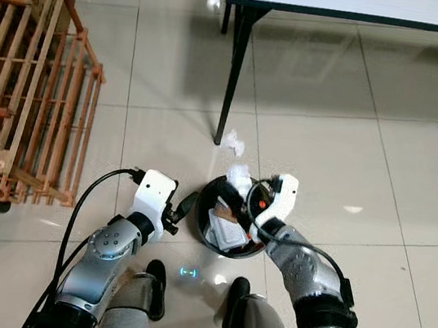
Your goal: Picking trash to rubbish bin
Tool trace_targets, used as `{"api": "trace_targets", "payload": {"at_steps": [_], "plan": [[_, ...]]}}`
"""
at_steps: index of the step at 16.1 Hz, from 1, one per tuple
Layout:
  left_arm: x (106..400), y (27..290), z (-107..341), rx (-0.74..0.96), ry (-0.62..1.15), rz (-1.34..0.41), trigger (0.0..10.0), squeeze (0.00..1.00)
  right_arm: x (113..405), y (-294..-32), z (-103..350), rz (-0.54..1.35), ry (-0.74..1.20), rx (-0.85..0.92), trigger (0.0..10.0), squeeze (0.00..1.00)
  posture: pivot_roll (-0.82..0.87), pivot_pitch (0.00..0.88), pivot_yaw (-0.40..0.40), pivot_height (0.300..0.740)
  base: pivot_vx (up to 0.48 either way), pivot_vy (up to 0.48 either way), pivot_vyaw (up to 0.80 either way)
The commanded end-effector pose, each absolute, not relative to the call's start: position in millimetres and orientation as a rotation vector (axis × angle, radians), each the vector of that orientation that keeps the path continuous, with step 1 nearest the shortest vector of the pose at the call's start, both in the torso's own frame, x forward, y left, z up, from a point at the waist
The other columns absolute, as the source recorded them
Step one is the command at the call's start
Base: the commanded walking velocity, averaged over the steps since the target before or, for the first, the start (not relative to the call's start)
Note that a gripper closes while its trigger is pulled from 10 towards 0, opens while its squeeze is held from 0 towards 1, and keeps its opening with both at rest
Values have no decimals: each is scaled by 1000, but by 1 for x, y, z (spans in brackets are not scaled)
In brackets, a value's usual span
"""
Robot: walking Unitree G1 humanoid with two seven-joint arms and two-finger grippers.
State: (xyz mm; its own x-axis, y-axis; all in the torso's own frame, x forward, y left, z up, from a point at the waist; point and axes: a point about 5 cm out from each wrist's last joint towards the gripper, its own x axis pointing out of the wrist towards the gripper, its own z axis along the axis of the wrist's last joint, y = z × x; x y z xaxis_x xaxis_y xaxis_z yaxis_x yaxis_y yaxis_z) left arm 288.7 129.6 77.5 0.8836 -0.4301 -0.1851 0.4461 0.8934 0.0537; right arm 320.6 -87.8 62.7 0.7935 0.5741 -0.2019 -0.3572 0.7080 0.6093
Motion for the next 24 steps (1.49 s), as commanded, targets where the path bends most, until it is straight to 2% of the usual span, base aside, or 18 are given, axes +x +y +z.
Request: {"api": "trace_targets", "payload": {"at_steps": [1, 2, 5, 6, 9, 12, 16, 19, 20, 24], "plan": [[283, 127, 74, 94, 186, -489, 10000, 0, 312, -96, 50, 500, 435, 537, 10000, 0, -13, 417, -39, 720, 0, 0, 0], [281, 127, 76, 100, 185, -510, 10000, 0, 301, -111, 44, 540, 452, 469, 10000, 0, -13, 421, -39, 720, 0, 0, 0], [278, 130, 75, 108, 194, -530, 10000, 0, 289, -148, 42, 542, 457, 415, 10000, 0, -24, 427, -32, 720, 0, 0, 0], [277, 130, 74, 107, 195, -537, 10000, 0, 286, -151, 44, 572, 454, 423, 10000, 0, -28, 430, -29, 720, 0, 0, 0], [276, 118, 80, 88, 183, -596, 10000, 0, 274, -135, 65, 733, 405, 575, 10000, 0, -32, 438, -18, 720, 0, 0, 0], [274, 112, 87, 99, 168, -653, 10000, 0, 256, -118, 74, 889, 411, 631, 10000, 0, -22, 447, -10, 720, 0, 0, 0], [266, 115, 95, 124, 162, -726, 10000, 0, 241, -121, 79, 936, 451, 678, 10000, 0, -21, 454, -7, 720, 0, 0, 0], [251, 129, 90, 161, 212, -777, 10000, 0, 230, -120, 76, 981, 511, 658, 10000, 0, -16, 460, -11, 720, 0, 0, 0], [236, 142, 87, 163, 263, -818, 10000, 0, 226, -123, 71, 988, 547, 634, 10000, 0, -7, 463, -14, 720, 0, 0, 0], [224, 150, 88, 115, 309, -870, 10000, 0, 227, -138, 67, 953, 583, 690, 10000, 0, 1, 464, -20, 720, 0, 0, 0]]}}
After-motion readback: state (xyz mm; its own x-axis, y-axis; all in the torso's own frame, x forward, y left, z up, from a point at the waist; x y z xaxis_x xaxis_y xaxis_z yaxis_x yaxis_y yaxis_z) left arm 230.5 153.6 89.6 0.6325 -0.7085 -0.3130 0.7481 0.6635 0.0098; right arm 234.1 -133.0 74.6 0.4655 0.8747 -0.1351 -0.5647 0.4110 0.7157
